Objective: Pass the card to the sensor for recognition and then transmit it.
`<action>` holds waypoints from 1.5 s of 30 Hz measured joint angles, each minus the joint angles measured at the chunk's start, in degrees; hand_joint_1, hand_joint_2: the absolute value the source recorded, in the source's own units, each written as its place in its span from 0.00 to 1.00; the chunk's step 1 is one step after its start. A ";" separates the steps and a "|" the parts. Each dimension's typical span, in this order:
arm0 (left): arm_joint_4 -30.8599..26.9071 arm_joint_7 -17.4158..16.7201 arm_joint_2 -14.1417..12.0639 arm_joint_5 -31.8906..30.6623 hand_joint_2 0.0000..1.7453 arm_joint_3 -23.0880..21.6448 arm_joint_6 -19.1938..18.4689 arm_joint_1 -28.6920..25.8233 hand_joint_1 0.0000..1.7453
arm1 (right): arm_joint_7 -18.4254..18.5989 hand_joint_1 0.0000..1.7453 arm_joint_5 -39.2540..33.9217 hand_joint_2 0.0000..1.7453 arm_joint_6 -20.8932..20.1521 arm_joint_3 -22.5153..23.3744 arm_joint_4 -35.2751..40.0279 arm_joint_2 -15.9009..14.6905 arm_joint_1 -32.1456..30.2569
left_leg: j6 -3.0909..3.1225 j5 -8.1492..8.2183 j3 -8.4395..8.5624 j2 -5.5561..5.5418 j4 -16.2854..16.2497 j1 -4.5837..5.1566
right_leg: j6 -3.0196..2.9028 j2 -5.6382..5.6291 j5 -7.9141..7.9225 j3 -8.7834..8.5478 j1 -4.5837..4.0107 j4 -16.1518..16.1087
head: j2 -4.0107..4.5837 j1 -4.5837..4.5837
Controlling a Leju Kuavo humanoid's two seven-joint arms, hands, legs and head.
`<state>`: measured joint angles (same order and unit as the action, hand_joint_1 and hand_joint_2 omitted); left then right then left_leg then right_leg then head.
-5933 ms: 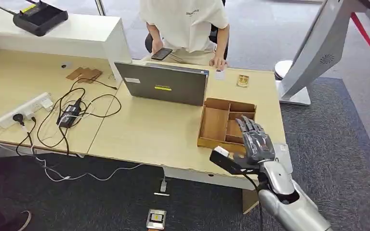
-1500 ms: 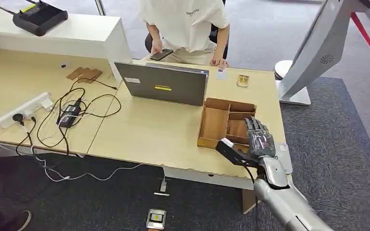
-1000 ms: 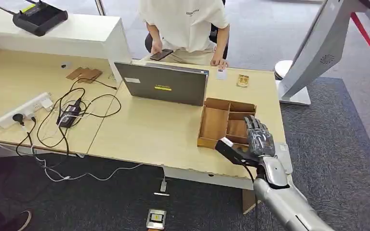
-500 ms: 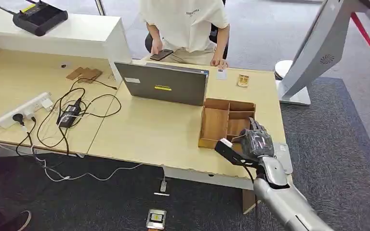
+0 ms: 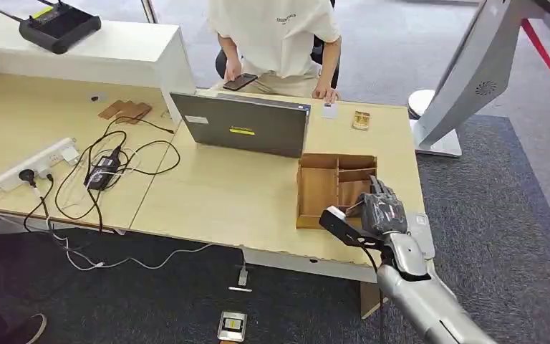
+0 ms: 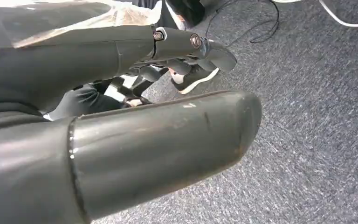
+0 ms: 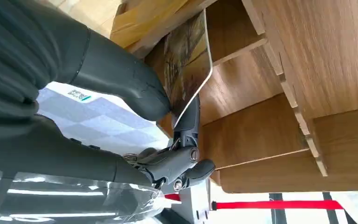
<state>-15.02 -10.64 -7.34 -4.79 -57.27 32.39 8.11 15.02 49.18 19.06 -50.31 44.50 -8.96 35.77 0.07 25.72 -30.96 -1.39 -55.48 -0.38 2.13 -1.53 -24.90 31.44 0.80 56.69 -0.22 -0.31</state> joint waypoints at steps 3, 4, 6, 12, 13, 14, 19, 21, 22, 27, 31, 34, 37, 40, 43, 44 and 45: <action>0.00 -0.09 0.00 -0.18 0.00 -0.02 -0.07 0.10 0.00 | 0.24 1.00 -0.02 1.00 0.88 0.04 0.02 0.00 0.01 | 0.00 0.00 0.00 0.00 0.00 0.00 | 0.00 0.00 0.00 0.00 0.00 0.00 | 0.00 0.00; 0.00 -0.13 0.00 -0.30 0.00 -0.04 -0.07 0.14 0.00 | 0.37 1.00 -0.02 1.00 1.66 0.13 0.33 -0.06 0.01 | 0.00 0.00 -0.01 0.00 0.00 0.00 | 0.00 0.00 0.00 0.00 0.00 0.00 | 0.00 0.00; 0.00 -0.20 0.00 -0.42 0.00 -0.07 -0.09 0.21 0.00 | 0.46 1.00 -0.02 1.00 2.47 0.26 1.36 -0.28 0.33 | 0.00 0.00 -0.01 0.02 0.00 0.00 | 0.00 -0.01 0.00 0.01 0.00 0.00 | 0.00 0.00; 0.00 -0.20 -0.02 -0.66 0.00 -0.35 -0.35 0.40 0.00 | 2.91 1.00 1.90 1.00 3.98 2.03 7.17 -1.57 3.59 | -0.01 -0.02 0.00 0.01 -0.01 0.00 | 0.00 -0.01 0.01 0.01 0.01 0.00 | 0.00 0.00; 0.00 -0.20 -0.02 -0.68 0.00 -0.39 -0.42 0.44 0.00 | 3.50 1.00 2.43 1.00 4.00 2.49 8.45 -1.99 4.21 | -0.01 -0.02 -0.01 -0.01 -0.01 0.00 | 0.00 -0.01 0.01 0.01 0.01 0.00 | 0.00 -0.02; 0.00 -0.17 -0.04 -0.68 0.00 -0.42 -0.42 0.45 0.00 | 3.76 1.00 2.73 1.00 3.98 2.99 9.68 -2.34 4.80 | -0.01 -0.02 0.00 -0.01 -0.01 0.01 | 0.00 -0.01 0.01 0.01 0.01 0.00 | 0.00 0.00; 0.00 -0.11 -0.04 -0.98 0.00 -0.46 -0.70 0.92 0.00 | 4.72 1.00 3.43 1.00 2.89 4.89 14.92 -4.22 7.86 | -0.01 -0.02 0.00 -0.01 -0.02 0.00 | 0.00 0.00 0.01 0.00 0.01 0.00 | 0.00 0.00; 0.00 -0.11 -0.04 -1.01 0.00 -0.48 -0.79 1.05 0.00 | 5.07 1.00 3.43 1.00 2.60 5.44 16.37 -4.76 8.51 | -0.01 -0.02 0.00 0.00 -0.02 0.00 | 0.00 0.00 0.01 0.00 0.01 0.00 | 0.00 0.00; 0.00 -0.11 -0.02 -1.03 0.00 -0.48 -0.83 1.08 0.00 | 5.22 1.00 3.45 1.00 2.47 5.57 16.83 -4.85 8.64 | -0.01 -0.02 0.00 0.00 -0.02 0.00 | 0.00 0.00 0.01 0.01 0.00 0.00 | 0.00 0.00; 0.00 -0.11 -0.04 -1.82 0.00 -0.98 -1.38 1.53 0.00 | 5.33 1.00 2.99 1.00 0.96 6.34 19.08 -5.53 9.18 | -0.01 -0.02 -0.02 0.00 -0.01 0.00 | 0.00 0.00 0.01 0.03 0.00 0.00 | 0.00 0.00; 0.00 -0.11 -0.04 -2.36 0.00 -1.27 -1.81 2.09 0.00 | 5.07 1.00 1.70 1.00 -0.39 6.38 19.02 -5.44 9.36 | -0.02 -0.02 -0.03 0.00 0.00 -0.02 | 0.00 0.00 0.01 0.02 -0.02 0.01 | 0.00 0.02; 0.00 -0.13 -0.04 -3.10 0.00 -1.38 -2.45 2.15 0.00 | 3.93 1.00 0.26 1.00 -1.71 6.34 17.88 -5.03 10.16 | -0.02 -0.02 -0.06 -0.01 -0.01 -0.02 | 0.00 0.00 0.01 0.03 -0.02 0.02 | 0.00 0.00; 0.00 -0.46 -0.04 -4.30 0.00 -1.62 -3.41 2.74 0.00 | 1.80 1.00 -2.72 1.00 -3.80 6.23 14.24 -3.81 12.40 | -0.02 -0.03 -0.07 -0.01 -0.01 -0.01 | 0.00 0.00 0.01 0.02 -0.02 0.03 | 0.00 0.00; 0.00 -0.83 -0.04 -5.53 0.00 -1.90 -4.37 3.53 0.00 | 0.15 1.00 -4.70 1.00 -5.55 6.05 10.42 -2.23 15.17 | -0.02 -0.03 -0.07 -0.03 -0.01 -0.02 | 0.00 0.00 0.02 0.01 -0.02 0.04 | 0.00 -0.02; -0.02 -1.31 -0.02 -6.71 0.00 -1.97 -5.18 4.11 0.00 | -0.88 1.00 -5.05 1.00 -6.86 5.66 5.83 -0.28 18.83 | -0.04 -0.05 -0.09 -0.03 -0.01 -0.02 | 0.00 0.00 0.02 0.05 -0.02 0.06 | 0.00 0.00; -0.02 -1.36 -0.02 -7.08 0.00 -2.01 -5.40 4.32 0.00 | -0.92 1.00 -5.03 1.00 -7.10 5.51 3.86 0.52 20.09 | -0.04 -0.05 -0.09 -0.05 -0.01 -0.02 | 0.00 0.01 0.02 0.04 -0.02 0.06 | 0.00 0.00; -0.02 -1.38 -0.02 -7.19 0.00 -2.05 -5.42 4.42 0.00 | -0.92 1.00 -4.92 1.00 -7.10 5.44 2.79 1.05 20.99 | -0.04 -0.05 -0.09 -0.06 -0.01 -0.02 | -0.01 0.01 0.02 0.04 -0.02 0.06 | 0.00 0.00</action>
<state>-15.04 -12.02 -7.37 -11.98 -59.32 26.97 12.53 14.10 44.26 11.96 -44.87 47.29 -7.91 56.75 0.03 25.67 -31.05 -1.45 -55.49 -0.40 2.13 -1.52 -24.88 31.48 0.78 56.75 -0.22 -0.31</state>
